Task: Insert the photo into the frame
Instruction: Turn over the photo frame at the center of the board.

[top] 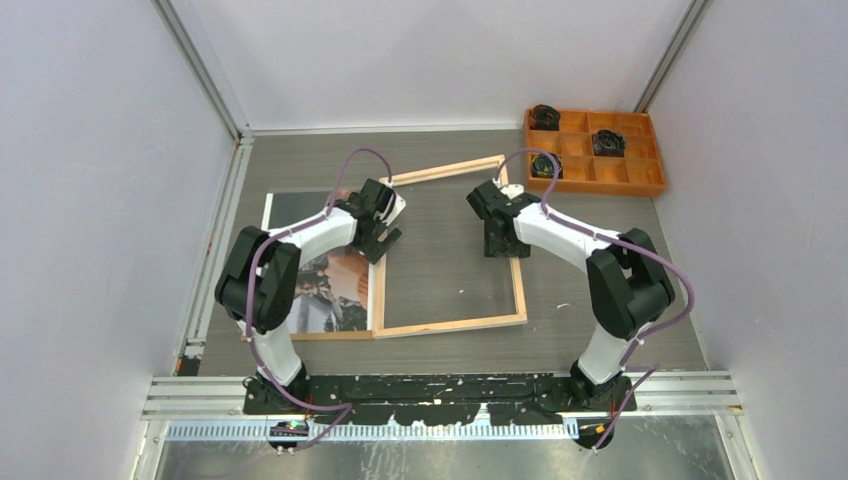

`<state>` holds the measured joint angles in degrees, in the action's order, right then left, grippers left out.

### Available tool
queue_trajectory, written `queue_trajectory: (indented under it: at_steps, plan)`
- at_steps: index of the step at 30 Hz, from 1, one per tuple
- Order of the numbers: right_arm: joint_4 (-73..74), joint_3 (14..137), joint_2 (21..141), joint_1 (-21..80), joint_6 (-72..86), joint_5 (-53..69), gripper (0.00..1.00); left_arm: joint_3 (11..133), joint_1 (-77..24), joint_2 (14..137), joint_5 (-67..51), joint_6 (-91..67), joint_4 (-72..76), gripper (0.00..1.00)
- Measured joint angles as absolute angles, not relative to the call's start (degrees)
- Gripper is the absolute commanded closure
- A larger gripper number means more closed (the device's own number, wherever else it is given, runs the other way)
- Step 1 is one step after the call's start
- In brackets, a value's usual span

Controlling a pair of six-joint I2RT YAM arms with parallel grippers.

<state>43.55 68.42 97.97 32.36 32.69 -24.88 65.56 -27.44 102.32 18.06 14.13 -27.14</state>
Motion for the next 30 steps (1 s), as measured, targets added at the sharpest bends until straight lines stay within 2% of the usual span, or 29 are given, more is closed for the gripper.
queue_trajectory:
  at_steps: [14,16,20,21,30]
  plan:
    - [37.19,67.4,105.03,30.74,32.18,-23.81,0.4,65.56,-27.53,102.45,19.14,14.11,-26.79,0.0]
    - [36.49,67.07,104.92,30.55,32.18,-23.64,0.36,65.58,-27.62,102.54,19.44,14.11,-26.74,0.0]
    - [33.41,66.08,104.42,29.98,32.18,-23.05,0.14,65.65,-27.81,102.65,19.59,14.11,-26.59,0.0]
    - [32.38,65.67,104.12,29.78,32.21,-22.72,0.12,65.71,-27.9,102.67,19.59,14.09,-26.59,0.0]
    - [29.02,63.53,102.56,27.79,32.03,-18.92,0.1,66.92,-28.8,103.68,20.47,14.0,-27.27,0.0]
